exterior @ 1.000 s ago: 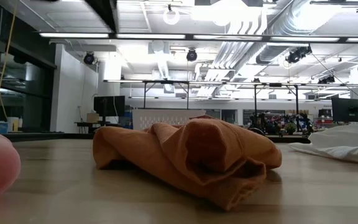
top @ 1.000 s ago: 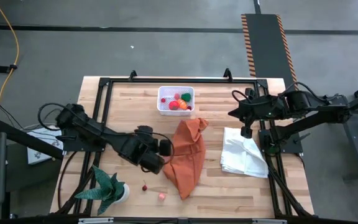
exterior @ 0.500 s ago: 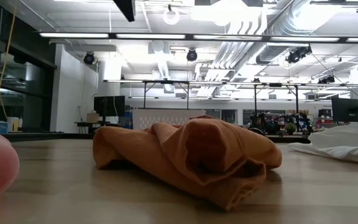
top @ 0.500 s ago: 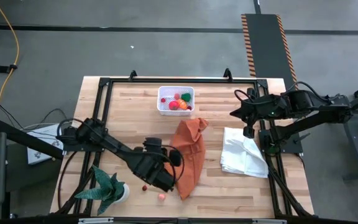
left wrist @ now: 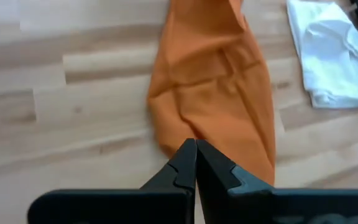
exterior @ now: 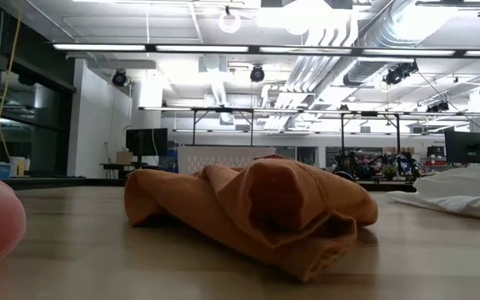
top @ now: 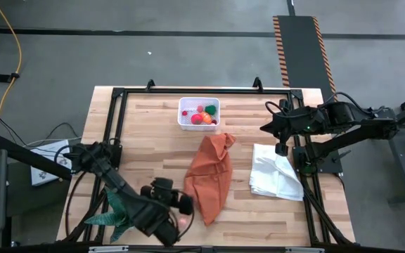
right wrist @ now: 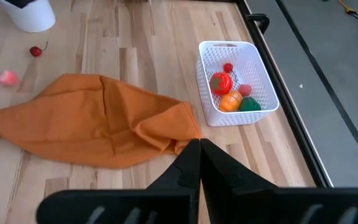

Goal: Pick and placing Produce into tupperware
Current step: Put the pink peach into the white basket

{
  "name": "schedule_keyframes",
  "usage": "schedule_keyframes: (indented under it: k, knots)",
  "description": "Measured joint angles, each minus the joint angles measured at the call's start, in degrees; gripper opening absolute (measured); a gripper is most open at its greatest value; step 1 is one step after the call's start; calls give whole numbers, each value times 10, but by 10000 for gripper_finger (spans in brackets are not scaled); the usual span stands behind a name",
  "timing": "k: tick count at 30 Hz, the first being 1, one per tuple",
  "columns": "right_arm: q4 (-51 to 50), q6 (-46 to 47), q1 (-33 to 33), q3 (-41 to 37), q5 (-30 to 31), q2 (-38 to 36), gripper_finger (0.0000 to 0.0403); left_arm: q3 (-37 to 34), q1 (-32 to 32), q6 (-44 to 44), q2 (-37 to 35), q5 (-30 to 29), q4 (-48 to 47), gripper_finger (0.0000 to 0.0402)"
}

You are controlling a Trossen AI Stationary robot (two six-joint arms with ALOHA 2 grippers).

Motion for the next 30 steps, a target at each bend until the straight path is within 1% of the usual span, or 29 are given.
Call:
schedule_keyframes:
  k: [3, 8, 12, 14, 18, 23, 30]
  knots:
    - [2, 0, 0, 0, 0, 0, 0, 0, -10, -27, 0, 7, 3, 0]
    - [2, 0, 0, 0, 0, 0, 0, 0, -1, -54, 0, 14, 23, 0]
    - [2, 0, 0, 0, 0, 0, 0, -1, 15, -41, 8, 24, 51, 0]
    - [2, 0, 0, 0, 0, 0, 0, 0, 26, -22, 16, 23, 82, 0]
    - [2, 0, 0, 0, 0, 0, 0, 0, 31, -17, 36, 8, 121, 0]
    - [0, 0, 0, 0, 0, 0, 0, 0, 29, -24, 53, 17, 156, 0]
    - [-2, -13, 0, 0, -1, 0, 0, -1, 29, -17, 54, 72, 181, 0]
